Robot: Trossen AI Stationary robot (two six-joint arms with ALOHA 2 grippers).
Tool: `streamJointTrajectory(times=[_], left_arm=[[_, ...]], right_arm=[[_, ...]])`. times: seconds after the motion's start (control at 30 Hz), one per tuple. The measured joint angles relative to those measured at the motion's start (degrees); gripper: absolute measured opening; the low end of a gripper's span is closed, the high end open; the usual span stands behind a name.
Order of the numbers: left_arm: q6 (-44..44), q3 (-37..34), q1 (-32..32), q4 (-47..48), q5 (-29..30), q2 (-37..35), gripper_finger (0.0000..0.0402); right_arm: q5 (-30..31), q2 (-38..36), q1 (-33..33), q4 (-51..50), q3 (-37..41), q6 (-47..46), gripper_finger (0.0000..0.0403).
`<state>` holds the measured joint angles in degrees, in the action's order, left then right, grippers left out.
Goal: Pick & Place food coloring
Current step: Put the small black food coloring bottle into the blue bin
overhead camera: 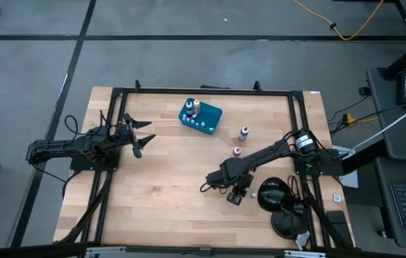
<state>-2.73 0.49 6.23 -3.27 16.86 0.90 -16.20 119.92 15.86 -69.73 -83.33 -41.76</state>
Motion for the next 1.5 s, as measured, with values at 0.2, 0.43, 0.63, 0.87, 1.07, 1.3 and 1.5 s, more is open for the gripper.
streamJointTrajectory(times=[0.2,0.43,0.63,0.87,1.07,1.3,1.5], left_arm=[[0.0,0.0,0.0,0.0,0.0,0.0,0.0267],[0.0,0.0,0.0,0.0,0.0,0.0,0.0267],[0.0,0.0,0.0,0.0,0.0,0.0,0.0267],[0.0,0.0,0.0,0.0,0.0,0.0,0.0267],[0.0,0.0,0.0,0.0,0.0,0.0,0.0267],[0.0,0.0,0.0,0.0,0.0,0.0,0.0267],[0.0,0.0,0.0,0.0,0.0,0.0,0.0267]], right_arm=[[1.2,0.0,0.0,-0.3,0.0,0.1,0.0083],[1.6,-0.1,-0.8,-8.0,-5.6,1.8,0.007],[4.2,-0.4,-3.8,-17.8,-18.7,3.3,0.0086],[9.1,-0.5,-10.4,-20.2,-32.2,4.4,0.0073],[13.5,-0.5,-17.7,-20.2,-37.4,9.3,0.0078],[20.1,0.3,-26.1,-18.3,-37.9,19.2,0.0077],[21.3,4.3,-29.7,-15.4,-37.9,25.6,0.0079]])
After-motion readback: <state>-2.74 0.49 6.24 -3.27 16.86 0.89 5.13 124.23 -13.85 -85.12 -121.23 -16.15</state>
